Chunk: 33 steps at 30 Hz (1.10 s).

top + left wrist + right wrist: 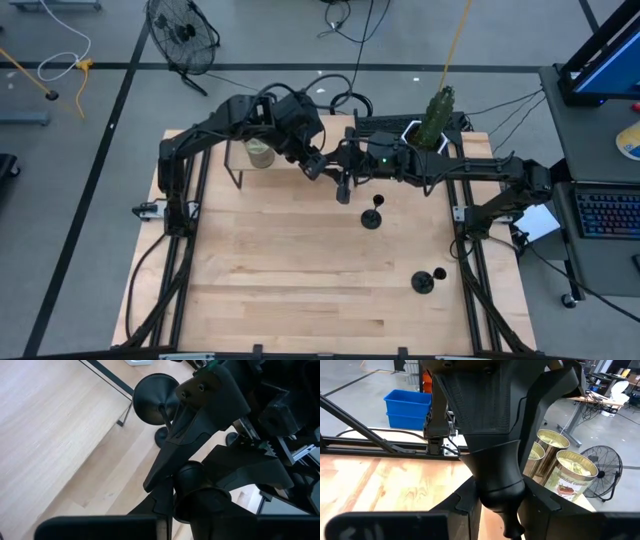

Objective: Pick & Place candle stick holders
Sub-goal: Put the bottom left black candle holder on the shelf

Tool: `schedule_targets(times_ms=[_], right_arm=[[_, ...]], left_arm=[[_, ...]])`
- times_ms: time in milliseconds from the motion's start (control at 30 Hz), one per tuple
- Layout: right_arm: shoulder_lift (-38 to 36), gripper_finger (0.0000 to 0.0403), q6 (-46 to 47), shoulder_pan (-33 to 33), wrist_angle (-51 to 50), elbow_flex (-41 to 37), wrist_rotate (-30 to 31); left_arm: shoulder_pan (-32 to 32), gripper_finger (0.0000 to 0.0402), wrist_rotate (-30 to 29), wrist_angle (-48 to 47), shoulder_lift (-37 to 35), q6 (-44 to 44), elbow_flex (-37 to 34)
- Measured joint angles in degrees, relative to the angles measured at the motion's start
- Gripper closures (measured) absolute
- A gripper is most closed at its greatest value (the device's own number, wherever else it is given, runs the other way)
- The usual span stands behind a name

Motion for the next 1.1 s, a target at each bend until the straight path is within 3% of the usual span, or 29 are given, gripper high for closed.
schedule_targets(times_ms=[167,633,800,1100], right_arm=[[0.0,0.0310,0.1,0.0,0.3,0.0,0.0],[0.0,0.0310,0.3,0.0,0.0,0.0,-0.1],[-0.1,0.0310,0.3,0.0,-0.1,0.1,0.1],[-0.1,0.0310,1.9,0.0,-0.5,0.1,0.1]], left_arm=[[0.5,0.0384,0.0,0.0,-0.7,0.1,0.0],[0.8,0.0384,0.2,0.2,-1.0,0.7,0.0],[0.9,0.0368,0.8,0.6,-1.0,0.9,0.0],[1.2,0.0385,0.8,1.0,-1.6,1.5,-0.1]])
